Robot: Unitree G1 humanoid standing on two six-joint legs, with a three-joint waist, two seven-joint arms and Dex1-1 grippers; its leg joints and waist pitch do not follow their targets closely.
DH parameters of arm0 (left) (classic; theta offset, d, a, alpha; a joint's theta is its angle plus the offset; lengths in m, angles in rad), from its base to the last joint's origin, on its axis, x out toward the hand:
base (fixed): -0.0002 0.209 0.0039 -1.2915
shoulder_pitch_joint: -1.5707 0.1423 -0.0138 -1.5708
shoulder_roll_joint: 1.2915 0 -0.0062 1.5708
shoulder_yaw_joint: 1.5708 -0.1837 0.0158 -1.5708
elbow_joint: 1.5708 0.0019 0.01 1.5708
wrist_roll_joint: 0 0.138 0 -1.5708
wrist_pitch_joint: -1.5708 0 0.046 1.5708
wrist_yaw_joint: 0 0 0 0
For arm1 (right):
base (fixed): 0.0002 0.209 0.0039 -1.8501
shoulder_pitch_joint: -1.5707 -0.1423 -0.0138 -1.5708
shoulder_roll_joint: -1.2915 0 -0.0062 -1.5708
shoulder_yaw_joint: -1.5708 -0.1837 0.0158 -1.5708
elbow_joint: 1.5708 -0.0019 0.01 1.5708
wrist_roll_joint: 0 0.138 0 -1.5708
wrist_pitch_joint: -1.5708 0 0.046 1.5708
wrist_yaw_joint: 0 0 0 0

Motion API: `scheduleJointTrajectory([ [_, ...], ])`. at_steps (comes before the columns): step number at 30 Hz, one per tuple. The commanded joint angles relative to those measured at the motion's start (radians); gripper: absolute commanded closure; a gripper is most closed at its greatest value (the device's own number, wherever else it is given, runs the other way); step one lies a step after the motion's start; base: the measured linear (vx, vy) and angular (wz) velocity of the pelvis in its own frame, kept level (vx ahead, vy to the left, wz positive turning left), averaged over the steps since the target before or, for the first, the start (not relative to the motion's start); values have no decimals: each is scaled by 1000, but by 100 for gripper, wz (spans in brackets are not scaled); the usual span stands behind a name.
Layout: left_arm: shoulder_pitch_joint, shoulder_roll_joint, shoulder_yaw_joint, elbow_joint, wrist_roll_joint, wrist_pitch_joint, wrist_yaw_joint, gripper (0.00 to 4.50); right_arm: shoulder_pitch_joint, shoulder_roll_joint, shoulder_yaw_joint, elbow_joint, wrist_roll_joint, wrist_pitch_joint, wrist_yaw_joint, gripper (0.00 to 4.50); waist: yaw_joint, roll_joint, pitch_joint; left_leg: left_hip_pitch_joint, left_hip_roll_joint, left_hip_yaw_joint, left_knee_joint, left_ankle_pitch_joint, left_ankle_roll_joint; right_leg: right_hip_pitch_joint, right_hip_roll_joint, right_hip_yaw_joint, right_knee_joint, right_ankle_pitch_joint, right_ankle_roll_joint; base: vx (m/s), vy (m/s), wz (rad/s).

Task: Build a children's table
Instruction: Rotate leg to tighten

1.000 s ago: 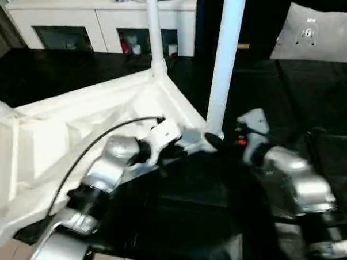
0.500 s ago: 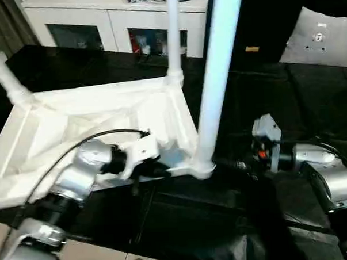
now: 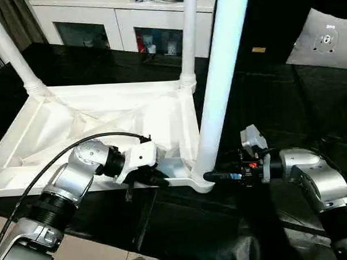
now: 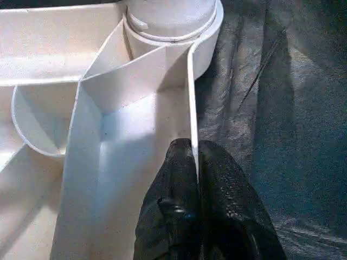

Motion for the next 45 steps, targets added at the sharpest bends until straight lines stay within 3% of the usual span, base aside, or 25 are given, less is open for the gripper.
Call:
scheduleJointTrajectory([
  [1, -22, 0, -13, -59, -27, -24, -28, 450, -17, 4, 15, 4, 14, 11, 17, 226, -5, -5, -68, 6, 33, -1, -74, -191, 91, 66, -57, 58, -65, -388, -144, 0, 0, 0],
  [8, -21, -6, -4, -54, -22, -3, -8, 450, -8, 11, 19, -7, 19, 31, 11, 258, -6, 0, -66, 8, 32, -1, -74, -205, 83, 66, -56, 56, -69, -409, -133, 0, 0, 0],
  [10, -28, -35, 11, -48, -25, 40, 32, 450, 22, 16, 15, -45, 23, 59, -24, 260, -8, 5, -63, 9, 32, -1, -75, -214, 79, 65, -55, 56, -72, -413, -133, 0, 0, 0],
  [12, -34, -55, 17, -46, -27, 70, 60, 450, 41, 22, 10, -72, 25, 76, -56, 260, -8, 0, -62, 11, 31, -2, -77, -229, 73, 66, -56, 55, -74, -434, -127, 0, 0, 0],
  [16, -67, -133, 35, -10, -6, 119, 188, 450, 96, 69, 0, -142, -8, 98, -203, 260, -10, 3, -57, 19, 28, -2, -77, -261, 61, 59, -55, 52, -88, -487, -107, 0, 0, 0],
  [18, -84, -178, 44, 9, 7, 143, 262, 450, 114, 124, -15, -161, -37, 105, -321, 261, -21, 1, -52, 13, 20, -5, -77, -279, 51, 64, -55, 44, -98, -557, -67, 0, 0, 0],
  [19, -94, -202, 49, 21, 15, 155, 302, 450, 119, 155, -23, -164, -53, 110, -385, 261, -24, 2, -49, 15, 19, -4, -77, -287, 48, 60, -54, 41, -104, -578, -58, 0, 0, 0],
  [21, -106, -238, 56, 32, 23, 188, 353, 450, 124, 202, -34, -170, -74, 118, -479, 261, -45, 0, -44, 19, 7, -7, -70, -319, 34, 60, -52, 19, -123, -659, -10, 0, 0, 0],
  [23, -132, -301, 68, 55, 40, 231, 456, 450, 115, 298, -64, -164, -94, 143, -648, 262, -57, 4, -45, 23, 5, -11, -67, -330, 39, 62, -53, 7, -136, -681, 18, 0, 0, 0],
  [24, -141, -323, 72, 62, 46, 245, 493, 450, 109, 337, -80, -160, -96, 156, -712, 262, -69, 4, -46, 16, 6, -13, -70, -317, 44, 67, -53, 6, -137, -654, 17, 0, 0, 0],
  [26, -161, -378, 84, 84, 54, 272, 576, 450, 80, 441, -124, -134, -99, 180, -879, 262, -86, 16, -51, 15, 14, -22, -75, -329, 43, 68, -56, 4, -134, -605, -1, 0, 0, 0],
  [27, -165, -387, 86, 89, 56, 275, 586, 450, 73, 460, -131, -128, -104, 181, -907, 262, -88, 17, -54, 16, 17, -25, -78, -330, 45, 71, -57, 4, -131, -576, -9, 0, 0, 0],
  [29, -180, -422, 93, 106, 60, 278, 615, 450, 29, 549, -181, -85, -103, 175, -1035, 262, -100, 20, -53, -2, 22, -29, -84, -312, 61, 78, -60, 13, -117, -499, -33, 0, 0, 0],
  [30, -180, -422, 93, 106, 60, 278, 615, 450, 29, 549, -181, -85, -103, 175, -1035, 262, -104, 21, -53, -2, 21, -28, -84, -318, 62, 76, -60, 14, -116, -495, -41, 0, 0, 0],
  [31, -185, -433, 93, 111, 62, 271, 623, 450, 7, 577, -197, -60, -102, 160, -1076, 262, -105, 19, -59, 5, 18, -26, -81, -313, 62, 75, -62, 17, -114, -476, -54, 0, 0, 0],
  [32, -188, -441, 89, 113, 63, 264, 623, 450, -17, 601, -212, -34, -100, 126, -1109, 206, -112, 18, -62, -4, 17, -24, -80, -264, 73, 77, -66, 26, -102, -418, -86, 0, 0, 0],
  [33, -189, -441, 87, 113, 66, 265, 623, 450, -22, 604, -214, -31, -102, 116, -1109, 206, -112, 19, -64, -3, 17, -22, -79, -248, 79, 77, -64, 28, -100, -398, -93, 0, 0, 0],
  [35, -188, -428, 78, 113, 78, 247, 612, 450, -14, 588, -222, -37, -122, 115, -1115, 188, -108, 15, -72, -8, 18, -18, -73, -160, 111, 81, -63, 38, -80, -280, -139, 0, 0, 0],
  [37, -187, -419, 74, 114, 82, 238, 606, 450, -8, 578, -227, -41, -127, 118, -1115, 167, -104, 13, -71, -7, 17, -16, -72, -136, 124, 79, -61, 42, -76, -262, -154, 0, 0, 0],
  [38, -182, -395, 65, 119, 89, 208, 587, 450, 15, 542, -233, -57, -138, 115, -1097, 155, -101, 11, -74, -12, 15, -16, -69, -108, 135, 85, -62, 43, -71, -252, -157, 0, 0, 0],
  [40, -175, -370, 57, 126, 94, 171, 564, 450, 45, 493, -227, -76, -169, 92, -1081, 136, -86, 13, -81, -11, 17, -13, -62, -33, 158, 85, -64, 50, -56, -178, -174, 0, 0, 0],
  [42, -169, -355, 57, 128, 93, 156, 550, 450, 68, 452, -215, -92, -185, 66, -1052, 117, -74, 10, -90, -11, 17, -13, -54, 42, 181, 87, -62, 53, -37, -88, -191, 0, 0, 0],
  [45, -157, -316, 60, 139, 92, 119, 513, 450, 120, 387, -234, -154, -150, 48, -959, 91, -62, 7, -85, -16, 16, -8, -49, 44, 224, 80, -61, 56, -36, -83, -205, 0, 0, 0],
])
